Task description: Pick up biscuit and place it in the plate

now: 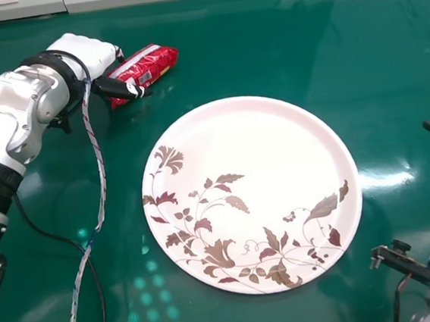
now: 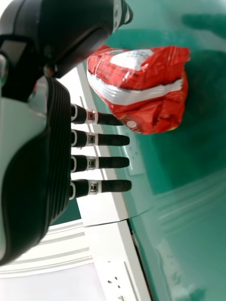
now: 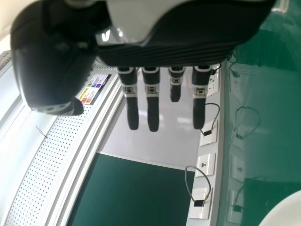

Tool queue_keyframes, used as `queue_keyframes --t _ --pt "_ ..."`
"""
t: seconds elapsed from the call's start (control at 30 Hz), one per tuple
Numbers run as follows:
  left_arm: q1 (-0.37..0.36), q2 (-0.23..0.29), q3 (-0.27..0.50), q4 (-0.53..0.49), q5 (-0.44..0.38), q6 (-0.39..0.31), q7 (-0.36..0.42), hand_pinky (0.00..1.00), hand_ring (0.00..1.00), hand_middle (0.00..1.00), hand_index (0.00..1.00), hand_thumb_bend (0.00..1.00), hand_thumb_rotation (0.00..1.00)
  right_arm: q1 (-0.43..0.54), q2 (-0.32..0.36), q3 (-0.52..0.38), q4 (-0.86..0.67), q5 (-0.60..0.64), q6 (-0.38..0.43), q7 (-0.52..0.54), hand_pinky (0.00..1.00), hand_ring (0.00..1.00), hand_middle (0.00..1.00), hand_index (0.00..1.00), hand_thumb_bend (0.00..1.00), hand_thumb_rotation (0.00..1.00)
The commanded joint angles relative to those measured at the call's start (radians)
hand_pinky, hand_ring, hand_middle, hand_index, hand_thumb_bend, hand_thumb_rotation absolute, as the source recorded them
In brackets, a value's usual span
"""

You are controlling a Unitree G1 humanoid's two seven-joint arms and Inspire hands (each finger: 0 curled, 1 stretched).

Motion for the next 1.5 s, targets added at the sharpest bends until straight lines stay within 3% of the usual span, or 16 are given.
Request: queue_keyframes --t 0.0,0.1,0.27,0.33,0.4,0.53,0.63,0.73,0.83,0.9,1.1,1.47 --pt "-0.029 -0.011 -0.031 0.032 0.023 0.002 -0.008 0.82 0.89 0.89 0.88 1.0 0.51 0.016 0.026 0.003 -0.012 -0.006 -0.011 -0.012 0.68 0.78 0.79 0.78 0.63 0.37" --pt "-0.05 -0.018 -0.064 0.072 0.049 -0.023 0.031 0.8 0.87 0.88 0.86 1.0 0.52 0.02 0.025 0.007 -0.012 -0.006 -0.011 -0.015 0.68 0.78 0.79 0.78 0.63 0.37" --pt "-0.082 -0.04 -0.103 0.129 0.071 -0.041 0.065 0.57 0.72 0.77 0.84 1.0 0.55 0.026 0.026 0.014 -0.014 -0.01 -0.014 -0.021 0.69 0.78 0.79 0.78 0.62 0.37" --pt "-0.094 -0.052 -0.114 0.157 0.073 -0.043 0.072 0.52 0.69 0.77 0.84 1.0 0.54 0.028 0.026 0.016 -0.014 -0.013 -0.014 -0.023 0.69 0.78 0.79 0.78 0.62 0.37" --pt "-0.109 -0.068 -0.127 0.196 0.075 -0.04 0.073 0.54 0.7 0.77 0.83 1.0 0.54 0.03 0.026 0.017 -0.013 -0.015 -0.019 -0.026 0.69 0.78 0.79 0.78 0.63 0.38" --pt "-0.14 -0.098 -0.159 0.279 0.089 -0.037 0.099 0.66 0.76 0.8 0.82 1.0 0.55 0.034 0.026 0.018 -0.009 -0.008 -0.03 -0.026 0.7 0.78 0.79 0.78 0.62 0.37" --pt "-0.164 -0.114 -0.194 0.338 0.109 -0.047 0.133 0.67 0.77 0.8 0.81 1.0 0.59 0.037 0.027 0.019 -0.009 -0.013 -0.031 -0.029 0.69 0.78 0.79 0.78 0.62 0.38" --pt "-0.187 -0.137 -0.221 0.408 0.109 -0.056 0.169 0.57 0.68 0.73 0.75 0.93 0.5 0.038 0.031 0.02 -0.011 -0.004 -0.029 -0.032 0.7 0.78 0.79 0.78 0.63 0.37" --pt "-0.206 -0.15 -0.216 0.464 0.073 -0.105 0.189 0.36 0.45 0.53 0.61 0.66 0.12 0.037 0.031 0.022 -0.013 -0.006 -0.025 -0.035 0.69 0.78 0.79 0.78 0.63 0.37" --pt "-0.213 -0.154 -0.222 0.481 0.07 -0.129 0.211 0.34 0.43 0.46 0.55 0.54 0.02 0.036 0.031 0.021 -0.011 -0.008 -0.027 -0.038 0.69 0.78 0.79 0.78 0.63 0.37" --pt "-0.221 -0.164 -0.237 0.519 0.07 -0.147 0.271 0.41 0.51 0.48 0.51 0.51 0.0 0.034 0.034 0.021 -0.009 -0.001 -0.031 -0.042 0.69 0.78 0.79 0.78 0.63 0.35" --pt "-0.227 -0.162 -0.242 0.528 0.056 -0.153 0.285 0.38 0.48 0.47 0.53 0.5 0.0 0.029 0.029 0.024 -0.01 0.005 -0.026 -0.041 0.69 0.79 0.8 0.78 0.63 0.36"
